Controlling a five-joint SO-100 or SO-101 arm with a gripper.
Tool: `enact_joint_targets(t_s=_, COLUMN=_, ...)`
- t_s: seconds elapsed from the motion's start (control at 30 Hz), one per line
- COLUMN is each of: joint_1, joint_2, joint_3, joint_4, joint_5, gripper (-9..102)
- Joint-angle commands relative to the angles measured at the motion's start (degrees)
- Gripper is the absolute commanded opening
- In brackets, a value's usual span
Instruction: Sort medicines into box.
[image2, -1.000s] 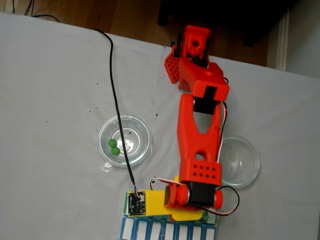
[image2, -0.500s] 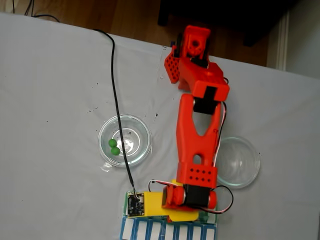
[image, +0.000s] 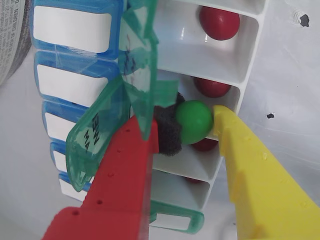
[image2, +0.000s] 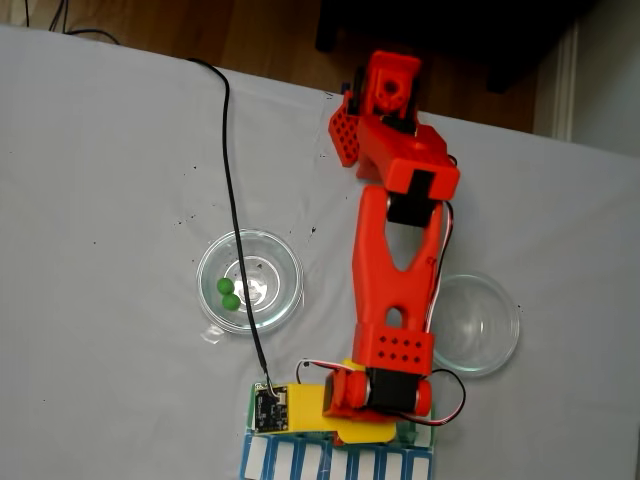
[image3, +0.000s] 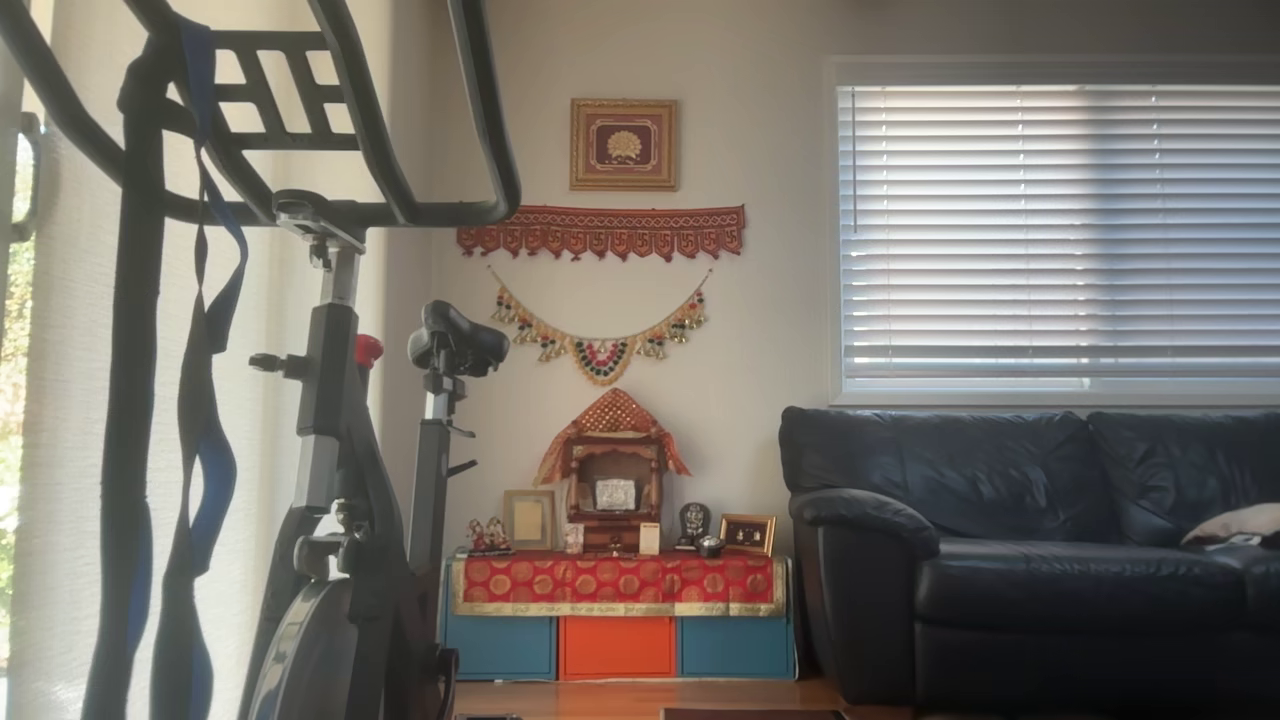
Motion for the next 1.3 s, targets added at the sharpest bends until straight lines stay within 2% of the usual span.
enact_joint_targets(t_s=0.0, joint_1=0.1, joint_2=7.3, joint_3=-2.9, joint_4=0.9, joint_5=-0.1, gripper=6)
enact_joint_targets(t_s=0.17, joint_1=0.1, joint_2=4.8, joint_3=-7.4, joint_4=5.9, joint_5=-1.0, gripper=19)
enact_joint_targets(t_s=0.37, joint_1=0.1, joint_2=4.0, joint_3=-9.1, joint_4=7.9, joint_5=-1.7, gripper=25)
enact_joint_targets(t_s=0.97, joint_1=0.4, joint_2=4.0, joint_3=-9.9, joint_4=9.1, joint_5=-2.6, gripper=27)
enact_joint_targets(t_s=1.07, joint_1=0.7, joint_2=4.2, joint_3=-10.4, joint_4=10.8, joint_5=-4.1, gripper=26)
enact_joint_targets(t_s=1.27, joint_1=1.5, joint_2=8.5, joint_3=-5.3, joint_4=19.3, joint_5=-13.8, gripper=17)
